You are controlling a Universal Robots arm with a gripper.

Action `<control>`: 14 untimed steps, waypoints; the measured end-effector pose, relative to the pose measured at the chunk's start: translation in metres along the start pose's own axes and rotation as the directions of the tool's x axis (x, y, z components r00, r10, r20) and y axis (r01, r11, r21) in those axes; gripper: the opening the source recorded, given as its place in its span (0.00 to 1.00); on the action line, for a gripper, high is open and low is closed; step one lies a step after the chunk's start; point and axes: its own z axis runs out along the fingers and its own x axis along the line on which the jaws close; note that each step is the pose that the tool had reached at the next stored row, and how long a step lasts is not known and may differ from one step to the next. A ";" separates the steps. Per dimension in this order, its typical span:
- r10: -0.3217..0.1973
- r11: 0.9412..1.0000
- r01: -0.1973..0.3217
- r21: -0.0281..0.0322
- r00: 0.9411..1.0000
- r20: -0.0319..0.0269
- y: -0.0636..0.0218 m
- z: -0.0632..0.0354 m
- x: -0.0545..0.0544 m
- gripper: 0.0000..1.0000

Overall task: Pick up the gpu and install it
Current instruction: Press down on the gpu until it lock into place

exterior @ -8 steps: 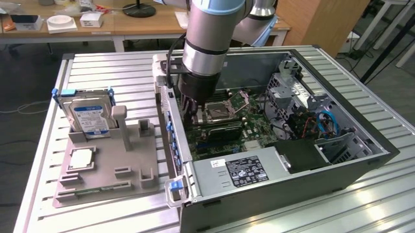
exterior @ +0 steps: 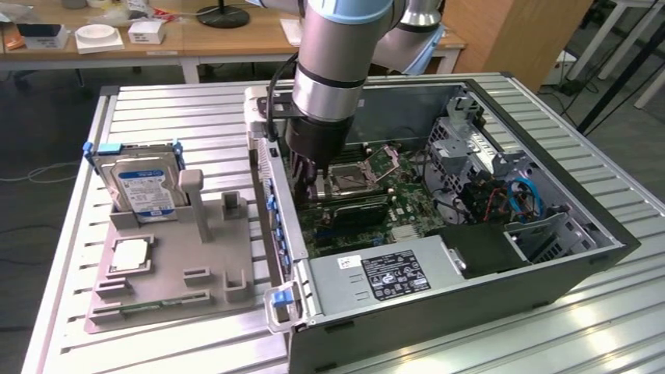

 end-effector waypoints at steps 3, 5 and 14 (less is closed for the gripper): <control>0.000 1.000 0.000 0.000 1.000 0.000 0.0000 0.0000 0.000 0.11; 0.000 1.000 0.000 0.000 1.000 0.000 0.0000 0.0000 0.000 0.11; 0.000 1.000 0.000 -0.002 1.000 0.002 0.0021 -0.0174 0.000 0.11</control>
